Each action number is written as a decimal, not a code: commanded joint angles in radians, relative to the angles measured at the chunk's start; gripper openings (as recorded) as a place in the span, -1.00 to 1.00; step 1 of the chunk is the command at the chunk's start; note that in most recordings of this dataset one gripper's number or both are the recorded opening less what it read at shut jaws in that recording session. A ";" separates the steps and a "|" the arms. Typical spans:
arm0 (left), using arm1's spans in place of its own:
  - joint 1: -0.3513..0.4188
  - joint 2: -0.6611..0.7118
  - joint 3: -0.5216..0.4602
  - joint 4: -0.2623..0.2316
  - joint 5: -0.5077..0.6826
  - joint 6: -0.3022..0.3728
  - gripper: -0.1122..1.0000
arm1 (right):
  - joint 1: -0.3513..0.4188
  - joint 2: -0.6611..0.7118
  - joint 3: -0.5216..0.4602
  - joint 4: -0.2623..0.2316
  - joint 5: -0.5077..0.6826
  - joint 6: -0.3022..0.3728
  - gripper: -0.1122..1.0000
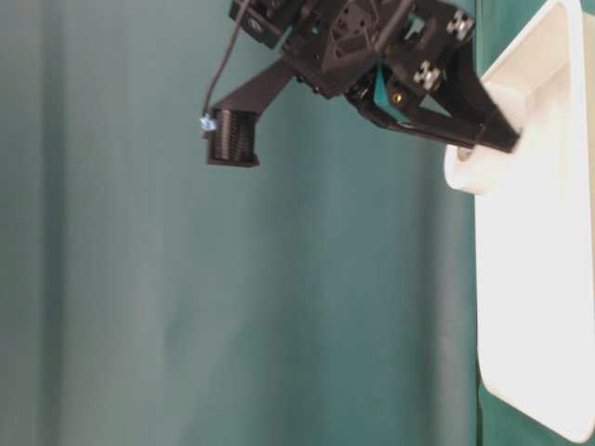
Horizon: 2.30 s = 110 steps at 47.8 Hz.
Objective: Put the tape alternately from left to right into the white case.
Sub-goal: 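Lift the white roll and carry it into the white tray, then release the white roll in the tray and withdraw the right gripper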
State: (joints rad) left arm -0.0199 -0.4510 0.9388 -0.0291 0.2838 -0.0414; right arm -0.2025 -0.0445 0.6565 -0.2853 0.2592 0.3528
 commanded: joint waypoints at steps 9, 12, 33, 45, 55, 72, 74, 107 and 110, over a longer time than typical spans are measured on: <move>0.002 -0.005 -0.011 -0.002 -0.012 0.002 0.17 | -0.117 0.017 -0.026 -0.055 -0.034 0.000 -0.30; 0.002 -0.005 -0.009 -0.002 -0.014 0.002 0.16 | -0.137 0.031 -0.026 -0.058 -0.048 -0.002 -0.30; 0.002 -0.003 -0.009 -0.002 -0.014 0.000 0.17 | -0.216 0.092 -0.026 -0.058 -0.132 -0.003 -0.30; 0.002 -0.003 -0.009 -0.002 -0.015 0.000 0.16 | -0.219 0.101 -0.026 -0.060 -0.135 -0.003 -0.30; 0.002 -0.003 -0.011 -0.002 -0.015 0.000 0.17 | -0.219 0.101 -0.029 -0.058 -0.132 -0.003 -0.30; 0.002 -0.003 -0.009 -0.002 -0.015 -0.003 0.16 | -0.219 0.101 -0.032 -0.060 -0.132 -0.002 -0.29; 0.002 -0.003 -0.011 -0.002 -0.014 -0.003 0.16 | -0.219 0.101 -0.031 -0.058 -0.132 -0.002 -0.21; 0.002 -0.003 -0.009 -0.002 -0.015 -0.003 0.17 | -0.218 0.100 -0.031 -0.058 -0.132 -0.002 0.52; 0.002 -0.003 -0.009 -0.002 -0.014 -0.003 0.16 | -0.210 0.094 -0.031 -0.058 -0.130 -0.002 0.52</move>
State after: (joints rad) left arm -0.0199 -0.4495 0.9403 -0.0291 0.2761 -0.0445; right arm -0.4188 0.0690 0.6473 -0.3421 0.1319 0.3497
